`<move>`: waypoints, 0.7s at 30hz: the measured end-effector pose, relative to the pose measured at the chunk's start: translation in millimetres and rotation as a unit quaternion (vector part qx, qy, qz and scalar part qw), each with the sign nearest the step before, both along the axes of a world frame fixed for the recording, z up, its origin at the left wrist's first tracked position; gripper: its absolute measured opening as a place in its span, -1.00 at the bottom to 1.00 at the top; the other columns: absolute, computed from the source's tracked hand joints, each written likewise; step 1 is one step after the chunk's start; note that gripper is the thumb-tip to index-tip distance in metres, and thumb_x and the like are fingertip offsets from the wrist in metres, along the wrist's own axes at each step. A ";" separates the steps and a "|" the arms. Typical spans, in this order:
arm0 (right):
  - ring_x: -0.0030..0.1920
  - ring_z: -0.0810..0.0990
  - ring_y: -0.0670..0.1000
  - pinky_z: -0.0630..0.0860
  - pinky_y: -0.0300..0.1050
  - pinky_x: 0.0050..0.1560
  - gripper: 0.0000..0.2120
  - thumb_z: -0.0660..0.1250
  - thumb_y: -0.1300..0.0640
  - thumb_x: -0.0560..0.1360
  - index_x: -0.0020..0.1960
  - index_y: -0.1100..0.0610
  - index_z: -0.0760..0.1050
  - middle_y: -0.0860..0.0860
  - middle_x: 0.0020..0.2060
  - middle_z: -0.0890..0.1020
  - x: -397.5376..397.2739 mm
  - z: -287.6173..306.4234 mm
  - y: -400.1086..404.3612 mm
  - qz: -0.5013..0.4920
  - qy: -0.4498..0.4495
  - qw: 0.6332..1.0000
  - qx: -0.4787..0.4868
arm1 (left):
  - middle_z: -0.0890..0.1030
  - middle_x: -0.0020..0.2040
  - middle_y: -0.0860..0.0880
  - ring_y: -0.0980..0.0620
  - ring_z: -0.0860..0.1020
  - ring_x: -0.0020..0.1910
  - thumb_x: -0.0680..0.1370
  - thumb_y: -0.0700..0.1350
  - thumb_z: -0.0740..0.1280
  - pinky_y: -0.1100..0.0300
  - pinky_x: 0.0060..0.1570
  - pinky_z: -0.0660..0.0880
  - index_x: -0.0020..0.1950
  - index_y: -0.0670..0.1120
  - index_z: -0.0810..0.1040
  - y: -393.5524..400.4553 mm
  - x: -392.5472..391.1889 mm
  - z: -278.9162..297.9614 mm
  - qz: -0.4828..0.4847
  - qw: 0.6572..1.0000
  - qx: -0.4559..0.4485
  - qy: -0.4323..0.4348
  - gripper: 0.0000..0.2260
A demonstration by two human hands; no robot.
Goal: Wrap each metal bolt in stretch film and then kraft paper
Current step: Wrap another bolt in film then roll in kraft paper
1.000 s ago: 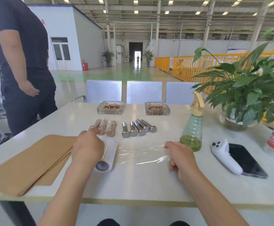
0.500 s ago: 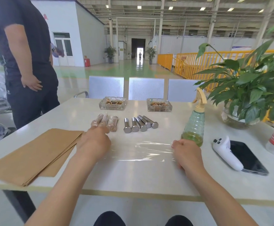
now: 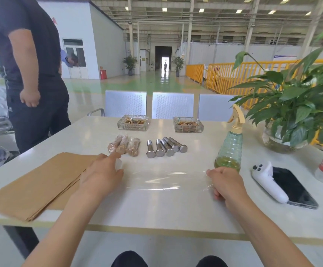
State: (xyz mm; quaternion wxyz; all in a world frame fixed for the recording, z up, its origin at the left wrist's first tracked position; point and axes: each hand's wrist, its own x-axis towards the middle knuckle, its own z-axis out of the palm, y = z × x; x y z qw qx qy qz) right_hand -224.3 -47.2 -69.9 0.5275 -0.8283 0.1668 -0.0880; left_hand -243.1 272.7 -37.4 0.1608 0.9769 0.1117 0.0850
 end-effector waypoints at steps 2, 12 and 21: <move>-0.43 0.54 0.14 0.63 0.10 -0.12 -0.71 0.30 0.04 0.57 -0.27 0.17 0.52 0.14 -0.57 0.56 0.2 1.7 -2.7 -0.005 0.008 0.999 -0.052 | 0.44 0.33 -0.04 -0.17 0.46 0.33 0.62 0.03 0.23 0.00 0.15 0.45 0.52 0.19 0.32 5.2 0.5 -0.3 -0.002 1.000 -0.019 -0.006 -0.55; -0.08 0.63 0.19 0.60 0.08 0.04 -0.82 0.23 -0.02 0.61 -0.12 0.00 0.50 0.05 -0.12 0.64 -1.3 5.7 -14.7 -0.007 0.021 0.982 -0.189 | 0.39 0.44 0.02 -0.14 0.46 0.34 0.64 0.05 0.20 -0.04 0.21 0.48 0.43 0.19 0.46 3.4 -4.6 1.5 0.036 0.998 -0.011 -0.046 -0.65; -0.16 0.55 0.11 0.47 -0.03 -0.19 -0.77 0.07 -0.03 0.67 -0.05 0.01 0.43 -0.01 -0.21 0.54 -3.5 -7.8 -23.8 -0.034 -0.004 0.924 -0.380 | 0.33 0.50 0.01 -0.15 0.42 0.39 0.59 0.03 0.26 -0.04 0.21 0.48 0.57 0.17 0.24 25.4 -11.1 2.0 0.030 1.000 0.001 0.000 -0.47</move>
